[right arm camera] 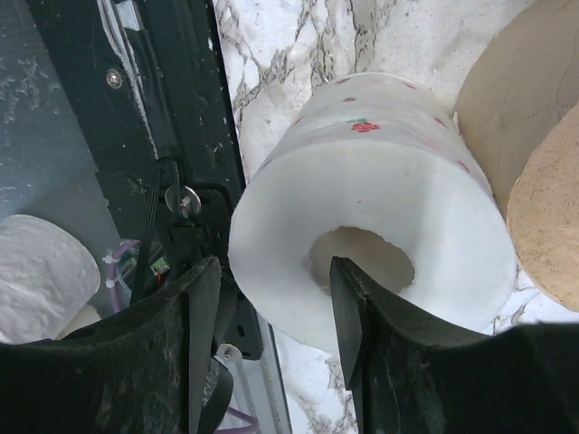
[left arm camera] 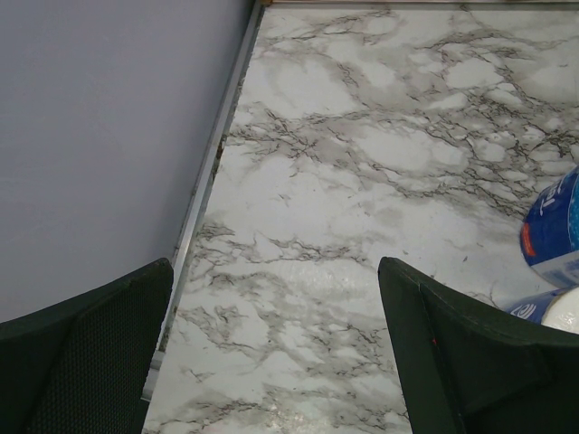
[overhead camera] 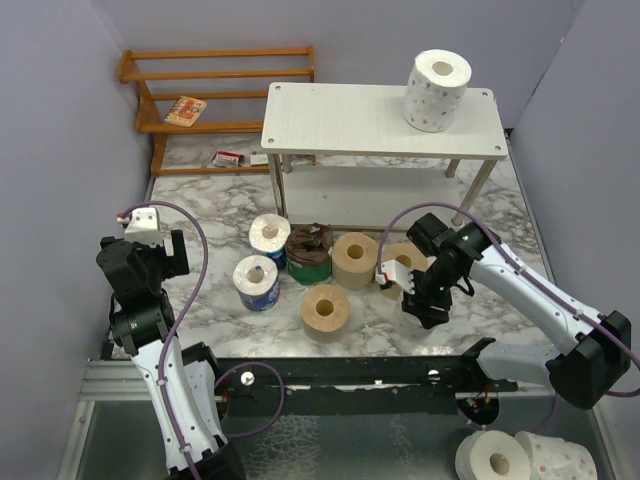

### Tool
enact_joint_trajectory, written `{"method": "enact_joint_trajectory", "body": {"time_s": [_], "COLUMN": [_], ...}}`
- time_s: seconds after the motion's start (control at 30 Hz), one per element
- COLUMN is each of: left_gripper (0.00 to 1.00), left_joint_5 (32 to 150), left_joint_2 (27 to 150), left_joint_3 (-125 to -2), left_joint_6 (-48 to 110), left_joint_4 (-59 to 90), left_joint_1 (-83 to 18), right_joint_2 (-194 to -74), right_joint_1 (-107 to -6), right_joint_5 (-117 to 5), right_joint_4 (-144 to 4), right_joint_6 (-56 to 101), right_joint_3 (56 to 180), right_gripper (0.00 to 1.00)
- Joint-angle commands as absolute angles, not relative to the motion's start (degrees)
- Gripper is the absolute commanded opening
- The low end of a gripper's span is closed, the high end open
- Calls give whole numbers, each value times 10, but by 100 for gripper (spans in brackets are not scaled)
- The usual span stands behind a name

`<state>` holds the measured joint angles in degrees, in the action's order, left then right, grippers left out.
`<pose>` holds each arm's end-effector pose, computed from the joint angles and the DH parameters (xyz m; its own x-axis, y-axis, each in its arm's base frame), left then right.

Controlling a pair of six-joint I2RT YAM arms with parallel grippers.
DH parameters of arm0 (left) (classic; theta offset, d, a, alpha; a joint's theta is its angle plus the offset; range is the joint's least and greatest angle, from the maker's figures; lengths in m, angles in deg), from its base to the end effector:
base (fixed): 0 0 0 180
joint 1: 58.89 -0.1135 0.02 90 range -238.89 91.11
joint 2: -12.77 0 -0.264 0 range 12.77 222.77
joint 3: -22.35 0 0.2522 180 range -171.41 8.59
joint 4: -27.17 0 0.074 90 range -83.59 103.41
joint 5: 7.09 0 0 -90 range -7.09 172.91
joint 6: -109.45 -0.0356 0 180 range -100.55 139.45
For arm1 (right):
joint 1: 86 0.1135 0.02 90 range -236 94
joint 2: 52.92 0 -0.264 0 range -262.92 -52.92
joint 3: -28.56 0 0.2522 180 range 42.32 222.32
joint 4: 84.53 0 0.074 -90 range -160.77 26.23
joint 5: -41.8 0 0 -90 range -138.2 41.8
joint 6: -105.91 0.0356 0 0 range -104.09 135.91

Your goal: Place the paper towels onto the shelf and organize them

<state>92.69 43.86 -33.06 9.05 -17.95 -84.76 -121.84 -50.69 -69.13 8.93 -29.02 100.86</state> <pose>0.1158 0.0494 0.3150 -0.3661 0.0202 -0.9304 -0.2247 0.9683 0.1094 0.1368 0.1125 0.2675 -0.1967 -0.9477 -0.2513 -0.9582 0.1316 0.2539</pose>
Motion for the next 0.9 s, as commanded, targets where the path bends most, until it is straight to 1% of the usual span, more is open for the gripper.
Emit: {"method": "enact_joint_trajectory", "body": {"time_s": [0.0, 0.43, 0.5, 0.57, 0.7, 0.77, 0.87], "left_gripper": [99, 99, 99, 99, 99, 99, 99], "left_joint_5": [924, 925, 925, 925, 925, 926, 926], "left_joint_2": [437, 437, 438, 439, 439, 440, 439], "left_joint_3": [-327, -327, -327, -327, -327, -327, -327], "left_joint_6": [93, 92, 92, 92, 92, 91, 91], "left_joint_4": [-167, -167, -167, -167, -167, -167, -167], "left_joint_1": [-852, -852, -852, -852, -852, -852, -852], "right_joint_2": [-1215, -1198, -1195, -1192, -1190, -1186, -1179], "right_joint_1": [-504, -504, -504, -504, -504, -505, -504], "right_joint_5": [-693, -688, -688, -688, -680, -676, -680], "right_joint_4": [87, 52, 46, 43, 40, 40, 44], "right_joint_6": [-304, -297, -292, -290, -284, -281, -271], "right_joint_3": [1003, 968, 971, 975, 984, 989, 1007], "right_gripper": [52, 51, 50, 45, 26, 19, 4]}}
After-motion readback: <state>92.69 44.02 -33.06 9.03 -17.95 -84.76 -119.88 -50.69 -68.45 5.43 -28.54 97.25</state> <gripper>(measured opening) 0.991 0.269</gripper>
